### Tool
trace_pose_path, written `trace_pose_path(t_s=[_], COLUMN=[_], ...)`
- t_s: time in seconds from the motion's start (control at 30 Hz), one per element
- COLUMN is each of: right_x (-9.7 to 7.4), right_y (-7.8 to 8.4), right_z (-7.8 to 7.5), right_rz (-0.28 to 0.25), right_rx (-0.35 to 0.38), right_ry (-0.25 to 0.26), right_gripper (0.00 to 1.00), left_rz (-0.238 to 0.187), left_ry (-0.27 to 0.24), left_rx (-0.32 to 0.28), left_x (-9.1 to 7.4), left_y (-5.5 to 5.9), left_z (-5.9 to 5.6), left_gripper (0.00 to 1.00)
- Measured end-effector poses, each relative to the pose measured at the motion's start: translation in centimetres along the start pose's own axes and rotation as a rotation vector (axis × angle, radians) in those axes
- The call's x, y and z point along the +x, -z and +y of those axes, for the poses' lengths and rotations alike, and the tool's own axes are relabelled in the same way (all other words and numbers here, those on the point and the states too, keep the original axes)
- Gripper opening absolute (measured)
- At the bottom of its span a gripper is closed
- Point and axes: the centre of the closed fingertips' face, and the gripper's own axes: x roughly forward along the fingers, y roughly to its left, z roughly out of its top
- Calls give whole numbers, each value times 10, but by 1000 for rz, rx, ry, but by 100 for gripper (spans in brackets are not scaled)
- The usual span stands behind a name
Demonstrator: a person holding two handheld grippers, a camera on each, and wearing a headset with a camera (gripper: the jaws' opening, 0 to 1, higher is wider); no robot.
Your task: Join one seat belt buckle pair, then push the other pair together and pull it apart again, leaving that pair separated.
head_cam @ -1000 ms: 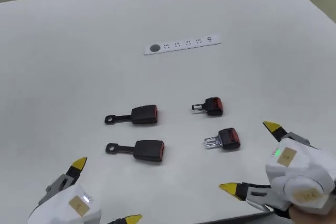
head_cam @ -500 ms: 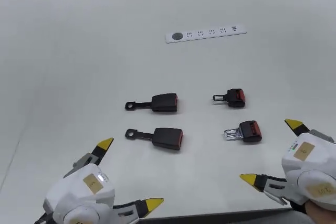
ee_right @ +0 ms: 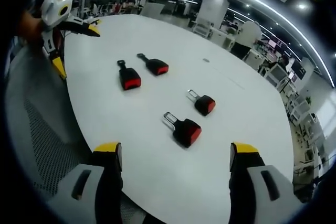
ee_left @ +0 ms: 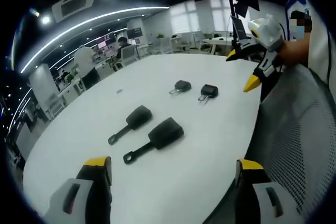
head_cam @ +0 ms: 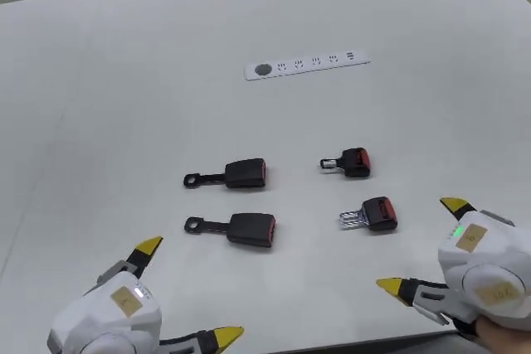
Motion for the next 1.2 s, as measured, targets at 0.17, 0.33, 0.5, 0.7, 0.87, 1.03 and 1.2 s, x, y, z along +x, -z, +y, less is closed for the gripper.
trace_pose_path(t_s=[0.17,0.33,0.5,0.7,0.87,1.03,1.2], right_x=[-2,-5,-5,-6,-4,-1,5], right_y=[1,-4,-8,-11,-9,-11,-11], right_z=[-1,-7,1,4,2,1,0], right_rz=[-7,-54,-66,-79,-71,-62,-58], right_rx=[9,65,68,57,28,-30,-69], right_ry=[4,-3,-56,-84,-92,-126,-162], right_gripper=[86,87,86,83,82,82,81], left_rz=[-29,-44,-43,-56,-23,-9,-2], left_ry=[20,49,92,134,169,196,207], left_rx=[-40,-66,-42,-24,14,49,60], left_x=[-2,-1,1,-1,2,6,12], left_y=[-5,-9,-11,-15,-11,-13,-17], left_z=[-2,-7,-17,-20,-21,-17,-11], left_gripper=[97,91,90,93,91,86,80])
